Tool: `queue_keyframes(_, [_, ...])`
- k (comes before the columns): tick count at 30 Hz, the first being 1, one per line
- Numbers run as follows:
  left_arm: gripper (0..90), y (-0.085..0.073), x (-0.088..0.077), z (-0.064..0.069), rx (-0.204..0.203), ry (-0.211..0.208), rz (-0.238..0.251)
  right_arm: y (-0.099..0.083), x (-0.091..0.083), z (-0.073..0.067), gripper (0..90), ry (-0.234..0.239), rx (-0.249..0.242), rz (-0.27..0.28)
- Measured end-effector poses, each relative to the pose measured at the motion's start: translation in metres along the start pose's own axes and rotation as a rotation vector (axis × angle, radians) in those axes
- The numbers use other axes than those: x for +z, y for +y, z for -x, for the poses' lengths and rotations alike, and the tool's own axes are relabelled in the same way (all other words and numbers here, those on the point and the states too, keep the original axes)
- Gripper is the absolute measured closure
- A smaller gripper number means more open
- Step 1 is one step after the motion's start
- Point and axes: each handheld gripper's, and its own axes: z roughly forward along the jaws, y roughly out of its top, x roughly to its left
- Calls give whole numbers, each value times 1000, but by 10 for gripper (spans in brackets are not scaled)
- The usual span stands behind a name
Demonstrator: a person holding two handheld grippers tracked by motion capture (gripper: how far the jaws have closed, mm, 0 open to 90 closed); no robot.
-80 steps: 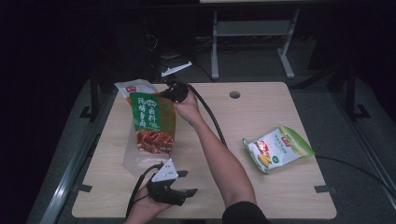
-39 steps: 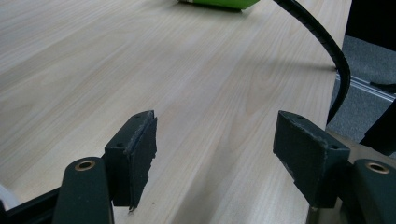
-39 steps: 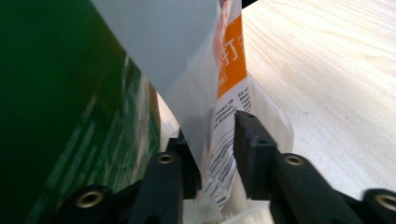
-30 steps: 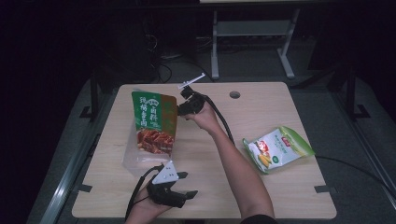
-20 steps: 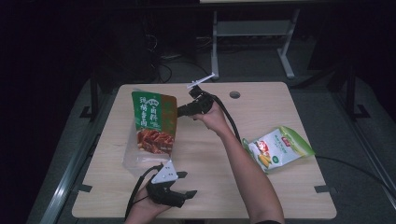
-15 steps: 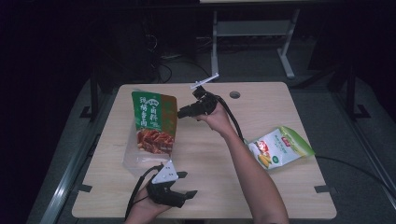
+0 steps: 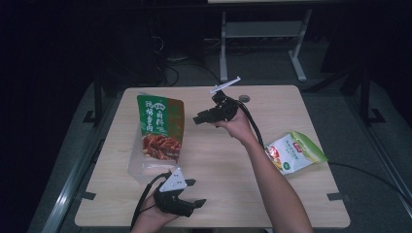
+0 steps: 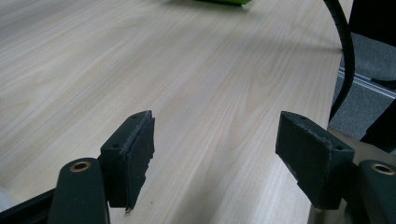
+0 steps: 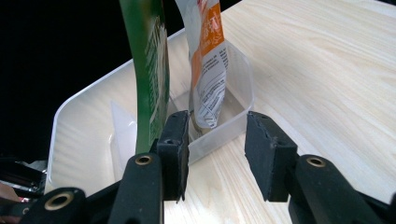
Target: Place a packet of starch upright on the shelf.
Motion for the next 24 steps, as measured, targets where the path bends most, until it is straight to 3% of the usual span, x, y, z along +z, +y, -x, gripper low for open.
queue_keyframes(19, [277, 1, 0, 1, 12, -2, -3, -31, -40, -2, 534, -53, 28, -18])
queue_keyframes(24, [277, 0, 1, 2, 9, -4, -4, -41, -55, -3, 530, -69, 41, 0])
